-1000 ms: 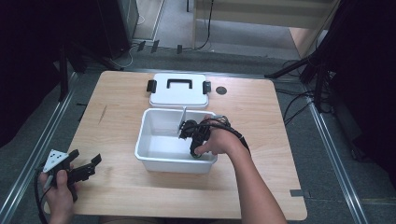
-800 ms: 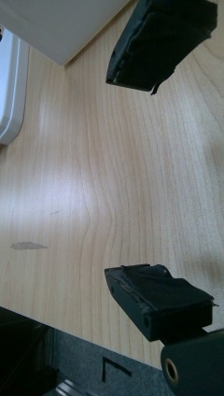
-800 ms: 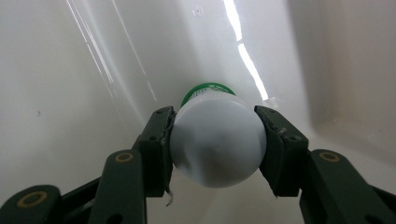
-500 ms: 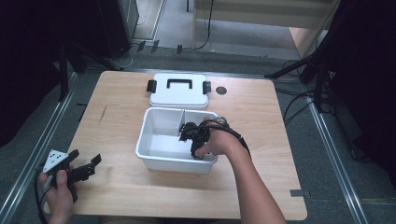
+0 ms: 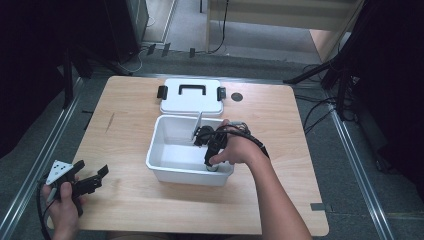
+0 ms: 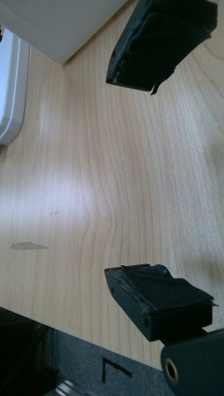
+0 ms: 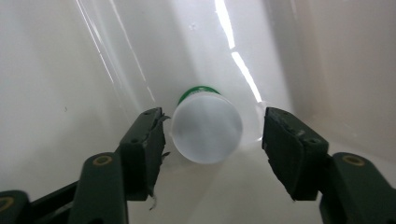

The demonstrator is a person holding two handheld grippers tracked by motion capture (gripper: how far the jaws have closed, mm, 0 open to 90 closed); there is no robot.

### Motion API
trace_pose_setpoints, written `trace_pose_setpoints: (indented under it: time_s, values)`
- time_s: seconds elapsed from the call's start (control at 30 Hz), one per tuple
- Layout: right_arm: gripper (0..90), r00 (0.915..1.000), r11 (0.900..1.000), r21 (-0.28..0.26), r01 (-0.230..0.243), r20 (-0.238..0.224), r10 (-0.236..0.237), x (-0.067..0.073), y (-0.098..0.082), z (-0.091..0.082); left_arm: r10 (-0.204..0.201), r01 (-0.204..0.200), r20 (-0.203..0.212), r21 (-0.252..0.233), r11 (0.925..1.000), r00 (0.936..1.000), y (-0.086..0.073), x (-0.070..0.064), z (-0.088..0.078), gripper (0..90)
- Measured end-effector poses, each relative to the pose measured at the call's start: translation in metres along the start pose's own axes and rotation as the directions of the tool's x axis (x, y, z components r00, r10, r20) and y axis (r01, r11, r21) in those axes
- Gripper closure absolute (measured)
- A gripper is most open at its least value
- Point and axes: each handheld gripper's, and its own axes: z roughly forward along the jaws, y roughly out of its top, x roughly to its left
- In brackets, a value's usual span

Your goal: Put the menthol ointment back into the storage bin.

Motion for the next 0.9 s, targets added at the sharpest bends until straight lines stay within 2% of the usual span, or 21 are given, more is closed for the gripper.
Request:
trace_pose_setpoints:
  time_s: [0.13,0.27,0.4,0.53,0.7,0.83,0.9]
  values:
    - [36.3,0.9996,0.999,-0.025,-0.021,0.018,0.021,-0.003,-0.004,-0.016,0.002,-0.002,0.000,0.000,1.0000,1.0000,0.000,0.000,0.000,8.2]
    - [33.2,0.9986,0.997,-0.065,-0.052,0.005,0.053,-0.006,-0.011,-0.034,0.003,-0.003,-0.001,0.002,1.0000,1.0000,0.000,0.000,0.000,8.2]
    - [30.1,0.9990,0.996,-0.074,-0.042,0.015,0.043,-0.006,-0.019,-0.052,0.005,-0.005,-0.001,0.001,1.0000,1.0000,0.000,0.000,0.000,8.2]
    - [27.6,0.9974,0.993,-0.102,-0.061,0.033,0.064,-0.006,-0.029,-0.073,0.007,-0.007,-0.001,0.003,1.0000,1.0000,0.000,-0.001,0.000,8.2]
    - [20.0,0.9927,0.987,-0.119,-0.109,0.038,0.115,-0.009,-0.047,-0.093,0.004,-0.004,-0.002,0.003,1.0000,1.0000,0.000,0.000,0.000,8.2]
    - [13.4,0.9866,0.986,-0.097,-0.139,0.073,0.146,-0.011,-0.065,-0.102,0.005,-0.005,-0.002,0.003,1.0000,1.0000,0.000,0.000,0.000,8.2]
    - [12.8,0.9815,0.983,-0.095,-0.158,0.094,0.166,-0.013,-0.074,-0.106,0.002,-0.002,-0.003,0.003,1.0000,1.0000,0.000,0.000,0.000,8.2]
